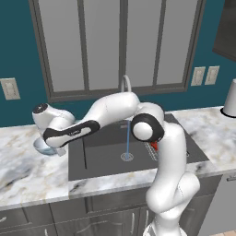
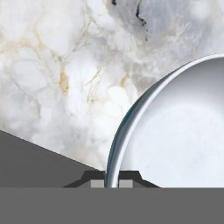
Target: Rinse each bowl for a few seconds and place them down in the sink or on the counter.
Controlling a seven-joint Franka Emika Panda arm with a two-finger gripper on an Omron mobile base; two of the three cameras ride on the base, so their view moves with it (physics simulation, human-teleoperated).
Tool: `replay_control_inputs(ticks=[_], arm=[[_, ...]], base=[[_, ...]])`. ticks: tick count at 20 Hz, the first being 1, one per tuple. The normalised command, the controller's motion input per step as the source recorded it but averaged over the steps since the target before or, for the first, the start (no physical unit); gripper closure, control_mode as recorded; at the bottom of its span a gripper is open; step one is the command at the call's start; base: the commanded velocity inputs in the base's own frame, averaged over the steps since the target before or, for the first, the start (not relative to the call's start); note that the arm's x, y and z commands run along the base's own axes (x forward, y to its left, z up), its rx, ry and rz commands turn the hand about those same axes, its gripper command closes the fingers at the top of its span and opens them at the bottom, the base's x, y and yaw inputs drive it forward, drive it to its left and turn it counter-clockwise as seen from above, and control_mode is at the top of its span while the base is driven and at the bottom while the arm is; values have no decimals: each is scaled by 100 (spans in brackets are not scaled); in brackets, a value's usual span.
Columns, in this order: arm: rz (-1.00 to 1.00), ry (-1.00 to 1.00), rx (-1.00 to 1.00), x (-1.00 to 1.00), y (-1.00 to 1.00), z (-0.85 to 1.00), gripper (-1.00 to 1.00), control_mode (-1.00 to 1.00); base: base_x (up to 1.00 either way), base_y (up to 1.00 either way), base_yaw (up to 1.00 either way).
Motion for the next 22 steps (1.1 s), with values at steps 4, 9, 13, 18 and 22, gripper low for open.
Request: replay_control_inputs(ticks=[4,9,13,18,22], arm=[[2,0,2,0,23,-29,100,-100],[2,0,2,0,18,-30,100,-100],[2,0,3,0,17,-29,100,-100],[2,0,3,0,16,-17,-100,-100],[4,0,4,0,0,11,-100,-100]], base=[[0,0,0],[0,0,0],[0,0,0],[0,0,0],[0,0,0]])
